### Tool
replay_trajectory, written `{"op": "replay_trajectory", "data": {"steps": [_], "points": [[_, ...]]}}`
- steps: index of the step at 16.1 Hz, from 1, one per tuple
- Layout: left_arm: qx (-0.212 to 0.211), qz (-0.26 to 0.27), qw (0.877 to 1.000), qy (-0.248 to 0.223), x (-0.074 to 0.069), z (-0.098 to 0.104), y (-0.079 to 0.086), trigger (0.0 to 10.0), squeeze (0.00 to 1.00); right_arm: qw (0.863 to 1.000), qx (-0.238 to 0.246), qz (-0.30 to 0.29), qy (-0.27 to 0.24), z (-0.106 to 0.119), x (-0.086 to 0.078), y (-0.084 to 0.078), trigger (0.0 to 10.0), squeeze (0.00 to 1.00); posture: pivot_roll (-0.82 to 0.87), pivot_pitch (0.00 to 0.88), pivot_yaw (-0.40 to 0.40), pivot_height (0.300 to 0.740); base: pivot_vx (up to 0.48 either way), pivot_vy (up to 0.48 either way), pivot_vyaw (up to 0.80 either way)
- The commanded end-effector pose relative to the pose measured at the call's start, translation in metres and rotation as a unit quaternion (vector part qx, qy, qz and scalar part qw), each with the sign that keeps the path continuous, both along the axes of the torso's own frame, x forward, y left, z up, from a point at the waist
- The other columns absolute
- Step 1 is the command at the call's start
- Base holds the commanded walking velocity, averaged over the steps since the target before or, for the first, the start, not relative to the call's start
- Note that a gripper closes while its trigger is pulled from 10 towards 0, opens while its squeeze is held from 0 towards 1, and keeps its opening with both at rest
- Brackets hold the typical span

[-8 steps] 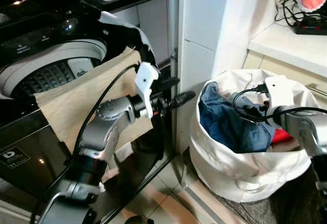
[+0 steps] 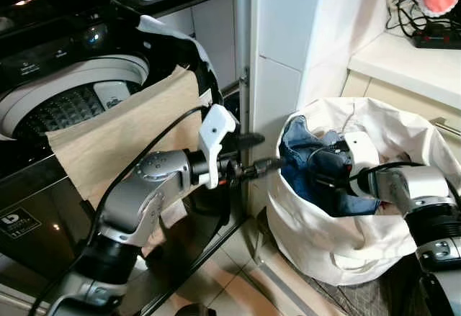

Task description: Clothes washing

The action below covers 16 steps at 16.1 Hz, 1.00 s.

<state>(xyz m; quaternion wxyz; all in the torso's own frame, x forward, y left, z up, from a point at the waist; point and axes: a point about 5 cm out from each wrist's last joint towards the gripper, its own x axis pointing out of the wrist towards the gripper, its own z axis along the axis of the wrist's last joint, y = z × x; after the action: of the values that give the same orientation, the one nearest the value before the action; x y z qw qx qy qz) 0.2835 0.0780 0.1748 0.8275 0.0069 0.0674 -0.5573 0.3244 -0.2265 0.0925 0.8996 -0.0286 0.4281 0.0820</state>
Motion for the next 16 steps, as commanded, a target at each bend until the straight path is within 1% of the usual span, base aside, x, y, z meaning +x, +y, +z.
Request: {"op": "replay_trajectory", "data": {"steps": [1,2,4,6,7,9,16], "points": [[0.007,-0.012,1.0,0.01,-0.005,-0.002,0.0,10.0,0.0,1.0,-0.01,0.004,0.01,-0.005,-0.001,0.0,9.6,0.0,-0.02,0.0,0.058,0.74,0.0,0.0,0.0],[0.007,-0.004,1.0,0.01,-0.004,-0.002,0.002,10.0,0.0,0.999,-0.037,0.001,0.016,-0.009,-0.002,-0.006,0.0,0.0,-0.02,0.0,0.056,0.74,0.0,0.0,0.0],[0.009,-0.001,1.0,0.014,-0.005,-0.001,0.003,10.0,0.0,0.997,-0.076,0.009,0.019,-0.011,-0.002,-0.011,0.0,0.0,-0.02,0.0,0.056,0.74,0.0,0.0,0.0],[0.012,-0.001,1.0,0.015,-0.005,-0.001,0.003,10.0,0.0,0.995,-0.1,0.01,0.014,-0.011,0.0,-0.015,0.0,0.0,-0.02,0.0,0.057,0.74,0.0,0.0,0.0],[0.012,0.0,1.0,0.015,-0.005,0.0,0.003,10.0,0.0,0.995,-0.1,0.01,0.014,-0.011,0.001,-0.015,0.0,0.0,-0.02,0.0,0.057,0.74,0.0,0.0,0.0],[0.015,0.001,1.0,0.018,-0.005,0.0,0.003,10.0,0.0,0.997,-0.072,0.008,0.01,-0.011,0.003,-0.012,0.0,0.0,-0.02,0.0,0.058,0.74,0.0,0.0,0.0],[0.012,0.005,1.0,0.017,-0.002,0.001,0.002,10.0,0.0,0.997,-0.074,0.007,-0.006,-0.001,0.008,-0.017,0.0,0.0,-0.03,0.0,0.059,0.74,0.0,0.0,0.0]]}}
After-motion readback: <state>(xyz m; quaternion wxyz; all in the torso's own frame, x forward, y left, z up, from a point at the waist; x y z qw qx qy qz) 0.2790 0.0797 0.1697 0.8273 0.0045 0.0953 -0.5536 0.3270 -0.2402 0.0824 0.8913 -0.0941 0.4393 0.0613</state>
